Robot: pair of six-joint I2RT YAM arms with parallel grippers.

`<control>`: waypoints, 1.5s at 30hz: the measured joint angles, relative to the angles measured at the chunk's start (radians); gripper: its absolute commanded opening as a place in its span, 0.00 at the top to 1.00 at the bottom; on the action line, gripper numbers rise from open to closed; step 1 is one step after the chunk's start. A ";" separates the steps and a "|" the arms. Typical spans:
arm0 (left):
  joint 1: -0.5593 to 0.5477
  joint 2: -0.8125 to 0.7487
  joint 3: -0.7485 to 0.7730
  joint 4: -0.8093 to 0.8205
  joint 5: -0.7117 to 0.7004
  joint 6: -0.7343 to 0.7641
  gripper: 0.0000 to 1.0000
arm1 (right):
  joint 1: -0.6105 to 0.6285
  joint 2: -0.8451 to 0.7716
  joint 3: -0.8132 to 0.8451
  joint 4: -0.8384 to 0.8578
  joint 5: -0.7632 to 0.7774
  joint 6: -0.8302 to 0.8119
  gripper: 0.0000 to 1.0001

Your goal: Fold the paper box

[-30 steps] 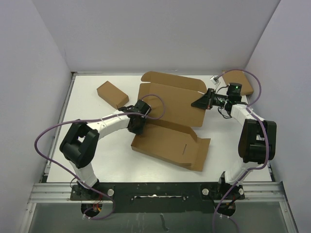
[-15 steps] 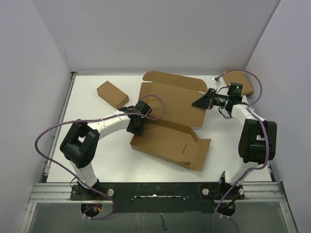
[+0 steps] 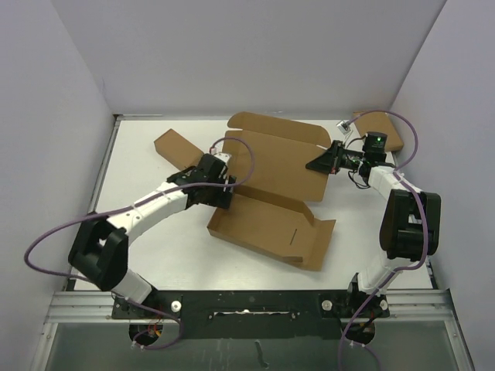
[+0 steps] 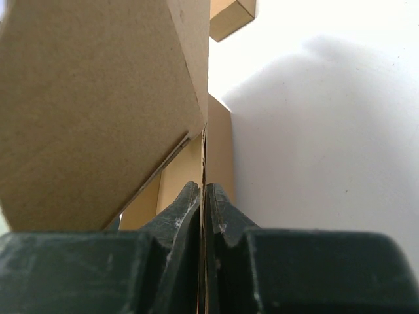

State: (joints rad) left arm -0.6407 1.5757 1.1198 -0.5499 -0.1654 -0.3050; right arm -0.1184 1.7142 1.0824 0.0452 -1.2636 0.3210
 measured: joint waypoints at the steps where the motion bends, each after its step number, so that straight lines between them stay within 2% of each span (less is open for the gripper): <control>1: 0.014 -0.033 -0.019 0.026 0.021 0.002 0.30 | 0.000 0.000 0.000 -0.001 -0.001 -0.003 1.00; 3: 0.064 -0.105 -0.067 0.090 0.090 0.005 0.27 | 0.000 0.001 0.000 -0.003 -0.006 -0.014 1.00; 7: 0.230 -0.226 -0.171 0.255 0.262 0.006 0.04 | 0.000 0.001 0.000 -0.011 -0.016 -0.037 1.00; 8: 0.264 -0.242 -0.186 0.289 0.293 0.004 0.02 | 0.000 0.001 0.000 -0.013 -0.020 -0.043 1.00; 14: 0.411 -0.251 -0.187 0.467 0.511 -0.009 0.02 | 0.002 0.001 0.000 -0.016 -0.042 -0.071 1.00; 16: 0.464 -0.169 -0.096 0.514 0.647 -0.025 0.03 | 0.006 0.001 0.000 -0.017 -0.055 -0.082 1.00; 19: 0.489 -0.089 -0.007 0.530 0.738 -0.029 0.04 | 0.010 0.001 0.001 -0.017 -0.066 -0.090 1.00; 28: 0.503 0.182 0.353 0.476 1.004 0.017 0.16 | 0.033 0.001 0.061 -0.093 -0.119 -0.183 1.00; 32: 0.497 0.240 0.435 0.406 1.069 0.056 0.20 | 0.048 -0.003 0.105 -0.178 -0.130 -0.263 1.00; 42: 0.469 0.314 0.527 0.262 1.165 0.136 0.46 | 0.073 -0.003 0.169 -0.367 -0.154 -0.434 1.00; 43: 0.467 0.319 0.534 0.253 1.173 0.140 0.50 | 0.074 -0.003 0.172 -0.376 -0.155 -0.443 1.00; 45: 0.463 0.325 0.537 0.237 1.186 0.153 0.67 | 0.074 -0.003 0.175 -0.393 -0.160 -0.459 1.00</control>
State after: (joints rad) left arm -0.1780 1.9003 1.6566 -0.3126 1.0210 -0.1520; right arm -0.0444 1.7107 1.2572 -0.3473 -1.4235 -0.1383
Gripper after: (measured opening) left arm 0.516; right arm 0.040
